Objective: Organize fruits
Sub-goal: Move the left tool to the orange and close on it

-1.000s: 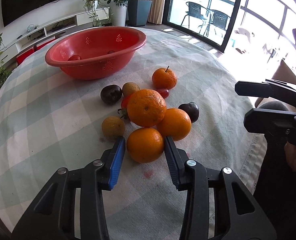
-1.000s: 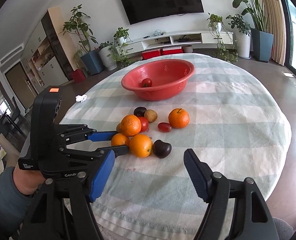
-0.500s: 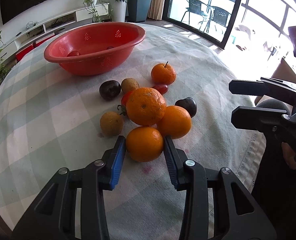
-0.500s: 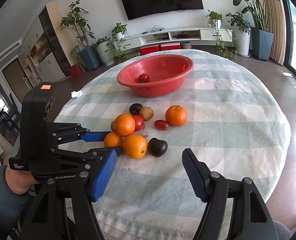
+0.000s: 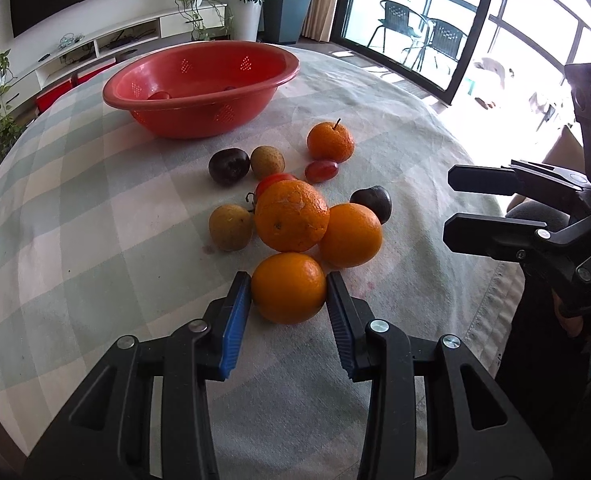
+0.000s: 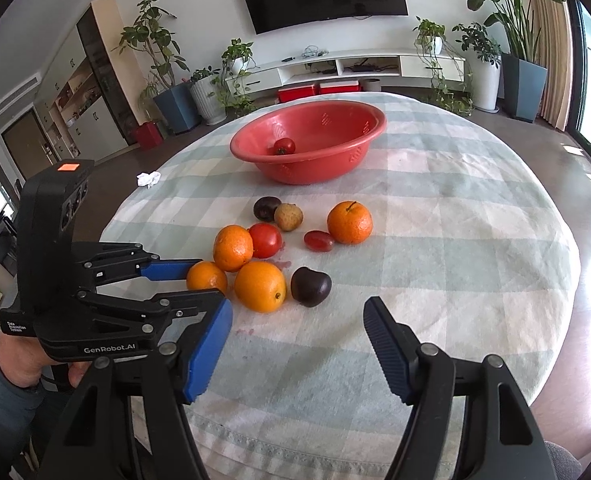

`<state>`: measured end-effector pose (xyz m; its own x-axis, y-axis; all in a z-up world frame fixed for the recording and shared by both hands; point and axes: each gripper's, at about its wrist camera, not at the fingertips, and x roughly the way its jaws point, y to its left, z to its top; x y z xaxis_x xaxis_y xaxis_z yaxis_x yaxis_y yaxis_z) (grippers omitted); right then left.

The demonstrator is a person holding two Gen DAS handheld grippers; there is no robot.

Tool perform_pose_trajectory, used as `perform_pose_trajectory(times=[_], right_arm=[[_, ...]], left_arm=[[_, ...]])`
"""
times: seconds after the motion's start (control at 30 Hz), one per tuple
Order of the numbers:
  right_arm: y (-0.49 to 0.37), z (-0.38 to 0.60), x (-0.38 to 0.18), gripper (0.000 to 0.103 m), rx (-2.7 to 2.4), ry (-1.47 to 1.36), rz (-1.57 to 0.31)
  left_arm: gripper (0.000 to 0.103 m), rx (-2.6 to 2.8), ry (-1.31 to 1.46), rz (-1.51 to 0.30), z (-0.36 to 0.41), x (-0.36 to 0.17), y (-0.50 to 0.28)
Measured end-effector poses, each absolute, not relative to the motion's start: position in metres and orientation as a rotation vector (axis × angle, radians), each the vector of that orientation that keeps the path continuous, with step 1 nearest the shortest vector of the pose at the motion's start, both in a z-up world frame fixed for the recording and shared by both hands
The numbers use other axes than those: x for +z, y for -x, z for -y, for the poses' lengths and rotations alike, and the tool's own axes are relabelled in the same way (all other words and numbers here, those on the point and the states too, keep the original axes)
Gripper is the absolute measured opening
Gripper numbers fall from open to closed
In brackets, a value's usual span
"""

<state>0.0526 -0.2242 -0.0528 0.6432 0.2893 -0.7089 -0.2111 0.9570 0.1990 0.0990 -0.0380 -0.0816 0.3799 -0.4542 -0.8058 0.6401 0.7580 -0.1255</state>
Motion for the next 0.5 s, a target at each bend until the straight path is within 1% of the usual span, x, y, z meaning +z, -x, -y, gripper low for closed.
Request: perform_pose_trajectory(times=[0.5], right_arm=[[-0.055,0.217,-0.06,0.072,0.283,-0.07,-0.848]], left_arm=[[0.036,-0.691,-0.195,-0.96,0.026,-0.081,-0.085]])
